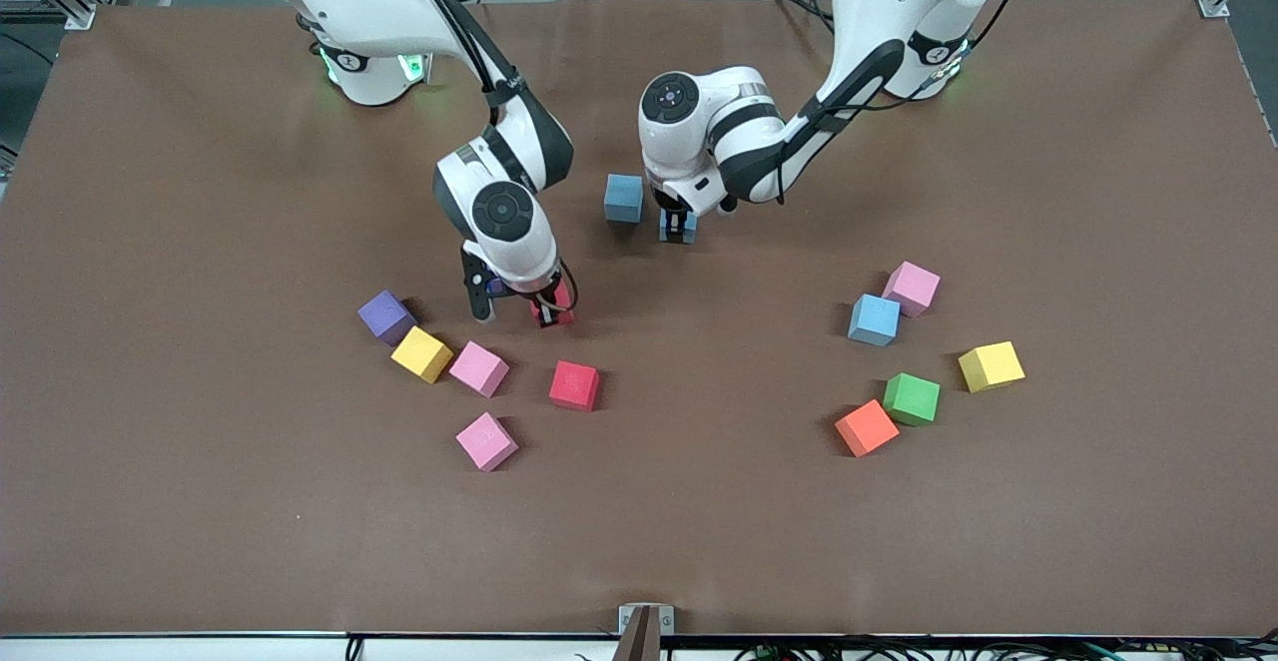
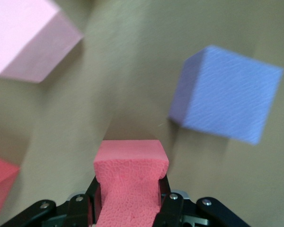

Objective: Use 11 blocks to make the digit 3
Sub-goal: 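Carry the blue and red cubes to the center with both grippers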

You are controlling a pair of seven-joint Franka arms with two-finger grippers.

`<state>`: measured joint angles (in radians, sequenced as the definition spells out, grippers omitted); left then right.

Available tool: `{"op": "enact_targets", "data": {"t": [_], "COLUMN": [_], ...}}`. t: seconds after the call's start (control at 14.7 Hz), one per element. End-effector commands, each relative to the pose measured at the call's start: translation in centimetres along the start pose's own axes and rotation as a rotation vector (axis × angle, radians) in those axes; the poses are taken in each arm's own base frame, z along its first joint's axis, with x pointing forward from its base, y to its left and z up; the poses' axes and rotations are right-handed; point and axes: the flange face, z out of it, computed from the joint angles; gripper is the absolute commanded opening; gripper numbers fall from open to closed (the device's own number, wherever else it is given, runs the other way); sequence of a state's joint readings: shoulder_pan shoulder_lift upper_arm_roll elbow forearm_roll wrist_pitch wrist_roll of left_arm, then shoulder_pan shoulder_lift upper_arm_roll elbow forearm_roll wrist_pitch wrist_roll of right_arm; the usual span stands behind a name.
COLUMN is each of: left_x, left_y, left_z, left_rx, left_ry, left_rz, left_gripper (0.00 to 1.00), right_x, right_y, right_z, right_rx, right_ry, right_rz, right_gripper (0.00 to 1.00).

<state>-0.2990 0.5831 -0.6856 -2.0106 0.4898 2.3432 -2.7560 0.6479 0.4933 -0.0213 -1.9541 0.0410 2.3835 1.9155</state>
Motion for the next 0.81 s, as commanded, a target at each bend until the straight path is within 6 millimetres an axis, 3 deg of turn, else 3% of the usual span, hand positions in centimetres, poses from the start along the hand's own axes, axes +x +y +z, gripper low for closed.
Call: {"op": "enact_targets", "data": {"t": [0.0, 0.27, 0.75], "left_x": [-1.4, -2.3, -4.2], "left_y": [-1.6, -2.1, -2.2], "left_z": [0.5, 0.8, 1.3], "left_rx": [-0.002, 0.004, -0.005], "left_ry": [0.009, 0.003, -0.001], "left_rz": [-0.104, -0.133, -0.162], "left_gripper": [0.4, 0.4, 0.42], "right_x": [1.2, -0.4, -6.6], "right_y": [4.8, 7.7, 12.2], "right_z": [-0.3, 0.1, 1.1], "right_rx": [-0.038, -0.075, -0.094], "right_ry": [-0.016, -0.031, 0.002], "right_rz": [0.034, 0.079, 0.148], "right_gripper": [0.0, 0.0, 0.0]}}
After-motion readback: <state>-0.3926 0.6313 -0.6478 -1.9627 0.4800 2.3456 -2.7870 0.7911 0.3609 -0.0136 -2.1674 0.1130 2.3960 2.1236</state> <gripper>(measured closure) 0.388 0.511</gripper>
